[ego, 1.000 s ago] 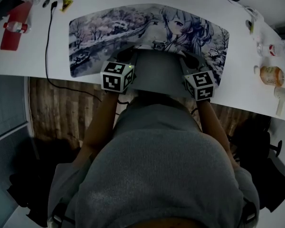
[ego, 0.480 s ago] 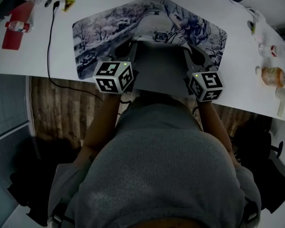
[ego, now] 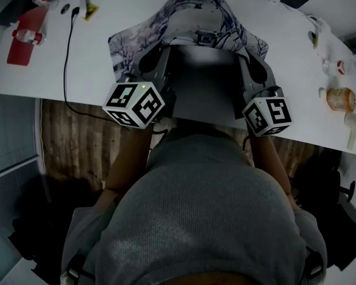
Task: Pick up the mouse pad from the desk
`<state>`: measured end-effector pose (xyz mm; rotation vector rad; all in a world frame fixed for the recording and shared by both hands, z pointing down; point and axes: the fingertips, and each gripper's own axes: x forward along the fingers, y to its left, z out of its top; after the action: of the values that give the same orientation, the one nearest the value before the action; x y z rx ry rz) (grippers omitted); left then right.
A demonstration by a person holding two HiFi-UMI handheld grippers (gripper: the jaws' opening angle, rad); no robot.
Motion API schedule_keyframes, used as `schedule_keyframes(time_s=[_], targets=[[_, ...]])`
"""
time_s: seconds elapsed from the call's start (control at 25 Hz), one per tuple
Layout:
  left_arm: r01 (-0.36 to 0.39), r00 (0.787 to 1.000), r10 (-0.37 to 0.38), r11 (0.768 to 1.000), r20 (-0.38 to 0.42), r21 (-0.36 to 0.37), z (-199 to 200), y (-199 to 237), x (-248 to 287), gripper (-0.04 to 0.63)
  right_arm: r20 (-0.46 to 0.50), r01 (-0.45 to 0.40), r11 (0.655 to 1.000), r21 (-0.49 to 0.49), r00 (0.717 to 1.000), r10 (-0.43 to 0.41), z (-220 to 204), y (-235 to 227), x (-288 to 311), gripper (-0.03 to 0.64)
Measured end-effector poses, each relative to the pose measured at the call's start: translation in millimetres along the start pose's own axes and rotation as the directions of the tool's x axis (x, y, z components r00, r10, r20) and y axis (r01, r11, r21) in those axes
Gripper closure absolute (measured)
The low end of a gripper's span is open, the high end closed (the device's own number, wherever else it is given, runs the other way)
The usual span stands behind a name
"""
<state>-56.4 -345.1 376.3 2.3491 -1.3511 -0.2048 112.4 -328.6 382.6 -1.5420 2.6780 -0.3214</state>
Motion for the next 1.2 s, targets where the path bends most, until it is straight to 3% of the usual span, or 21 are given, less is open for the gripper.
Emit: schedule_keyframes(time_s=[0.2,0.56,1.2], targets=[[0.031,0.995,-0.031,1.0,0.093,0.004,28,-13,-4,0.575,0.107,-0.018,1.0,0.02,0.994,0.015,41,9,-2,0.598],[0.095,0.968,-0.093,0.995,0.233,0.005,82,-46,-15,0.577,0.229,-0.054,0.998,0.012,0.972,0.05,92,22,-15,0.598],[0.195,0.93,-0.172,0.98,0.325,-0.039,112,-80,-27,0.577,0.326,-0.111,0.992,0.052,0.941,0.088,129,30,-35,0.598]])
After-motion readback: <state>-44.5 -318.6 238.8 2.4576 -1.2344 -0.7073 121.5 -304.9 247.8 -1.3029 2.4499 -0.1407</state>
